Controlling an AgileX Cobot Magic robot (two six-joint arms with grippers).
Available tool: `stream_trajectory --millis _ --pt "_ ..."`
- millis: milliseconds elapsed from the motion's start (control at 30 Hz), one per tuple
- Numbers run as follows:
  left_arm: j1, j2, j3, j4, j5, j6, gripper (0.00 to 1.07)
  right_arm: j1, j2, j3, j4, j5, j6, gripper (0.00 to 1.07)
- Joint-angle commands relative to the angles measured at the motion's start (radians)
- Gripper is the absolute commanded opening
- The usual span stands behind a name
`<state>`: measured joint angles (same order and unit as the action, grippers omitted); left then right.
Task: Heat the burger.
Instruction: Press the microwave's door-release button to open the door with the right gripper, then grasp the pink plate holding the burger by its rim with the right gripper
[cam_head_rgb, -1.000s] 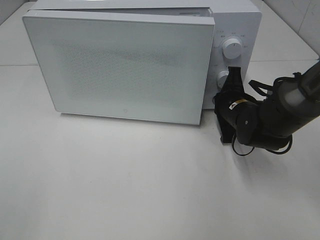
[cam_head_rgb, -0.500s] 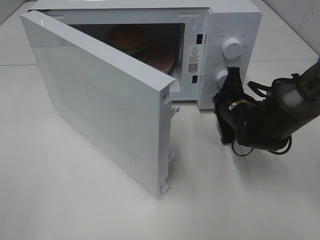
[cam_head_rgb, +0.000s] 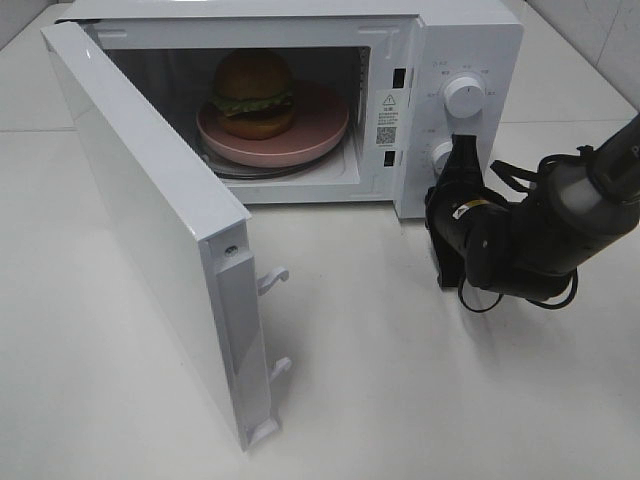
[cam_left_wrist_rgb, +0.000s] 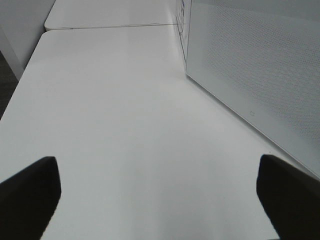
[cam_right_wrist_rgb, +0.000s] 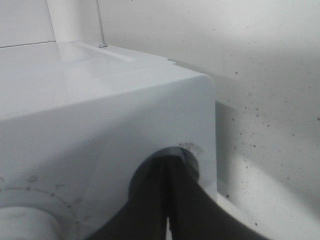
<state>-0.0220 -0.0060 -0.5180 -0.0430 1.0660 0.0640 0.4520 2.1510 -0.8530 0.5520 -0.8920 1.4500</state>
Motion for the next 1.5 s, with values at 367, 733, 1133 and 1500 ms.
stream_trajectory --millis 367,733,1133,1500 --pt "0.005 -0.013 0.000 0.003 0.006 -0.001 1.01 0.003 -0.083 0.023 -0.027 -0.114 -0.031 0.00" --pt "0.005 -0.013 0.000 0.003 0.006 -0.001 1.01 0.041 -0.170 0.139 -0.063 -0.048 -0.061 0.00" --pt "0.005 -0.013 0.000 0.003 0.006 -0.001 1.01 0.041 -0.338 0.220 -0.063 0.195 -0.306 0.00" --pt "0.005 -0.013 0.000 0.003 0.006 -0.001 1.01 0.041 -0.512 0.220 -0.059 0.417 -0.743 0.00"
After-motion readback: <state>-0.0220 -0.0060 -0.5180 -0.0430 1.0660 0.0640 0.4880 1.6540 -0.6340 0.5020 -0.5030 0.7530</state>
